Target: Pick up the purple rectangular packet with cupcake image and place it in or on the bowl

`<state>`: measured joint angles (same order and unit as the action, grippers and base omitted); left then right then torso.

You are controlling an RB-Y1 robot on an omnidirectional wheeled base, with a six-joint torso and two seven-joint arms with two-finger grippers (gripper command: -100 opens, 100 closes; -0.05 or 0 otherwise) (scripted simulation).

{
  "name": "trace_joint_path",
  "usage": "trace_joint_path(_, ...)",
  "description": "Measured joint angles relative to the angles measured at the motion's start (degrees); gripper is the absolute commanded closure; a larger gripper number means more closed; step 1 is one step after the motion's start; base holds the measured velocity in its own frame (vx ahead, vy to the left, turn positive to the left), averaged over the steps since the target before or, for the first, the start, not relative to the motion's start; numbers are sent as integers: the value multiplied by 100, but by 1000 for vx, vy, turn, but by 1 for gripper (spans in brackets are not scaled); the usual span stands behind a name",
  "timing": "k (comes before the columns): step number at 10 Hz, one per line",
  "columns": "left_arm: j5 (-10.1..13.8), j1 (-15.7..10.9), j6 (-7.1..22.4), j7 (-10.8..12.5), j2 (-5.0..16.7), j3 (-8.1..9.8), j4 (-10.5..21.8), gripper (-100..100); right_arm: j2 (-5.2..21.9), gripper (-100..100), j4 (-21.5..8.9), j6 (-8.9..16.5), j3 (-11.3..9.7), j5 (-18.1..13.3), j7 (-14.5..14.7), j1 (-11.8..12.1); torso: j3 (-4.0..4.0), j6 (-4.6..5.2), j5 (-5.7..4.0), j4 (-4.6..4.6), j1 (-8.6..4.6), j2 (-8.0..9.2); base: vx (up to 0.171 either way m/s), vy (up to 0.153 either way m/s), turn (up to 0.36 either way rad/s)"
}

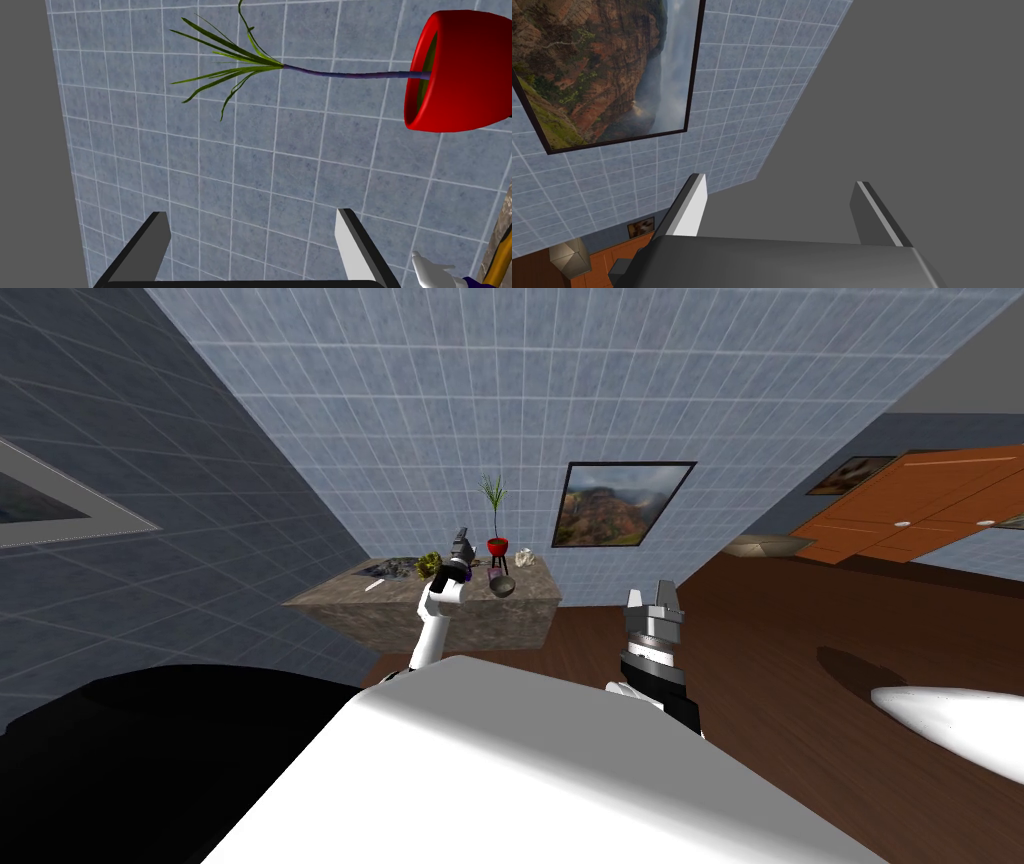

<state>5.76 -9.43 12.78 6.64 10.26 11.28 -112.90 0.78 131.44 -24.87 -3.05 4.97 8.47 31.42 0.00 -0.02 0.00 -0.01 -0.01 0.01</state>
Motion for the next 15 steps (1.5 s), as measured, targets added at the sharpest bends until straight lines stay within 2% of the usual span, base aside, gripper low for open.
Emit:
trace_joint_path(5, -12, -591, 820, 19, 62, 220, 410, -100, 0, 0, 0, 0, 0, 0, 0, 0, -1, 0, 0, 0, 0, -1, -3, -3, -14)
trace_joint_path(6, -30, -610, 977, 15, 37, 224, 402, -100, 0, 0, 0, 0, 0, 0, 0, 0, 0, 0, 0, 0, 0, 0, -2, -5, -39)
trace_joint_path(7, -23, -743, 1118, 18, 71, 287, 551, -100, 0, 0, 0, 0, 0, 0, 0, 0, -1, 1, 0, 0, 0, -2, -2, -3, -23)
trace_joint_path(9, -60, -915, 1467, 16, 51, 336, 621, -100, 0, 0, 0, 0, 0, 0, 0, 0, -1, -1, 0, 0, 1, -1, 0, -2, -21)
trace_joint_path(10, -91, -1100, 1646, 15, 56, 400, 781, -100, 0, 0, 0, 0, 0, 0, 0, 0, -2, 1, 0, 0, 0, -3, 1, -2, -30)
trace_joint_path(15, -121, -1512, 2397, 13, 104, 558, 1173, -100, 0, 0, 0, 0, 0, 0, 0, 0, -1, -1, 1, -1, 1, -2, 2, 0, -25)
